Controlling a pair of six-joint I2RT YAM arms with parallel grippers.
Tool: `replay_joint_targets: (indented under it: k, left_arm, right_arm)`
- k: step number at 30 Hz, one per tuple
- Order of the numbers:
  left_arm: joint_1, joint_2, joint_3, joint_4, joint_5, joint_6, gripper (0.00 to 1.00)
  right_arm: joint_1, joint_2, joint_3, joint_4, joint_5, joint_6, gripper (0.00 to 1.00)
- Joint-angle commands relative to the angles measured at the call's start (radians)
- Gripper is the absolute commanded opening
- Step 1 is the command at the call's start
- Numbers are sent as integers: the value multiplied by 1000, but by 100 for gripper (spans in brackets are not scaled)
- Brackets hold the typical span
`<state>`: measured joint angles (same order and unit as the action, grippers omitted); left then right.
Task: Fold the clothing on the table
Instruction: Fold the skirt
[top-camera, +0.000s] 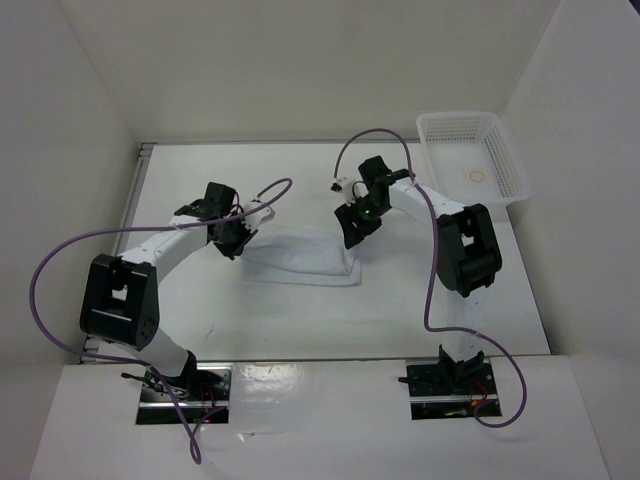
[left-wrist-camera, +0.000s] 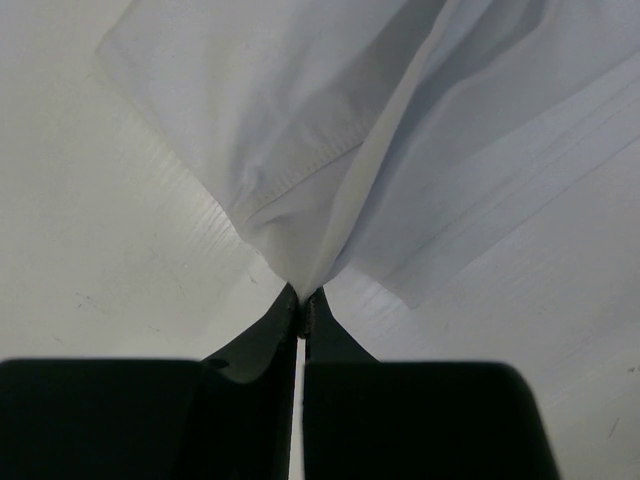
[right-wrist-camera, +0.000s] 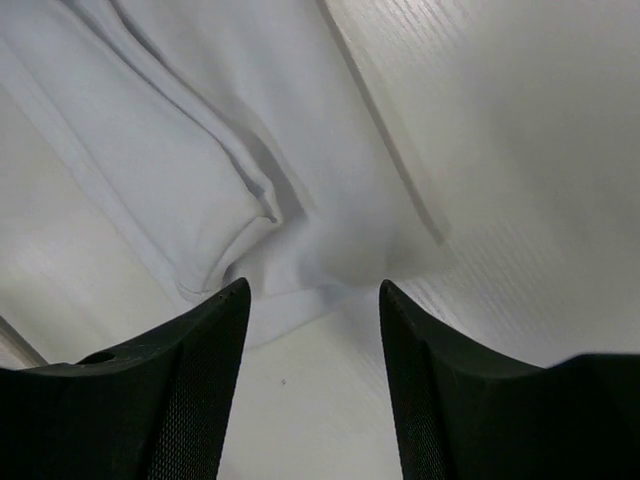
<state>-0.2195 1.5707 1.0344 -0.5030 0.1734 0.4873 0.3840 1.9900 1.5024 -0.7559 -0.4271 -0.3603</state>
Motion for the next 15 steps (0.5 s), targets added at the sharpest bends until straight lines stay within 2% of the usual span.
replay_joint_targets:
  k: [1, 7, 15]
  left_arm:
    - [-4, 8, 32, -15, 29, -24, 0]
    - [-4, -1, 23, -16, 29, -42, 0]
    - [-4, -1, 23, -16, 29, -52, 0]
  right_arm:
    - [7, -13, 7, -20, -113, 14, 59]
    - [7, -3, 7, -30, -186, 14, 58]
    - [7, 29, -2, -20, -205, 4, 57]
